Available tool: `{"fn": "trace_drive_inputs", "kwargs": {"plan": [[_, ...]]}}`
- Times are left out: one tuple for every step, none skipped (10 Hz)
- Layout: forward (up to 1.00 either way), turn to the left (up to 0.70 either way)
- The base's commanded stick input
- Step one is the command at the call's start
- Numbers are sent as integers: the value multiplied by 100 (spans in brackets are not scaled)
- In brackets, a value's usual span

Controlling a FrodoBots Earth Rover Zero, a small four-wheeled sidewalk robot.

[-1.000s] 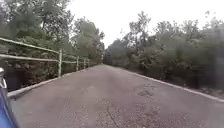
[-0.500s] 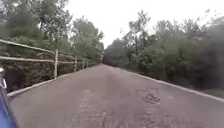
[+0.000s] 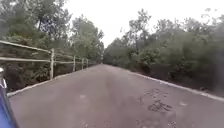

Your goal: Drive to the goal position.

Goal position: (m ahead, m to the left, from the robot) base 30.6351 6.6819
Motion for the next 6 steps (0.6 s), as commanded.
{"fn": "trace_drive_inputs", "kwargs": {"plan": [[70,0],[70,0],[70,0],[70,0],[70,0],[70,0]]}}
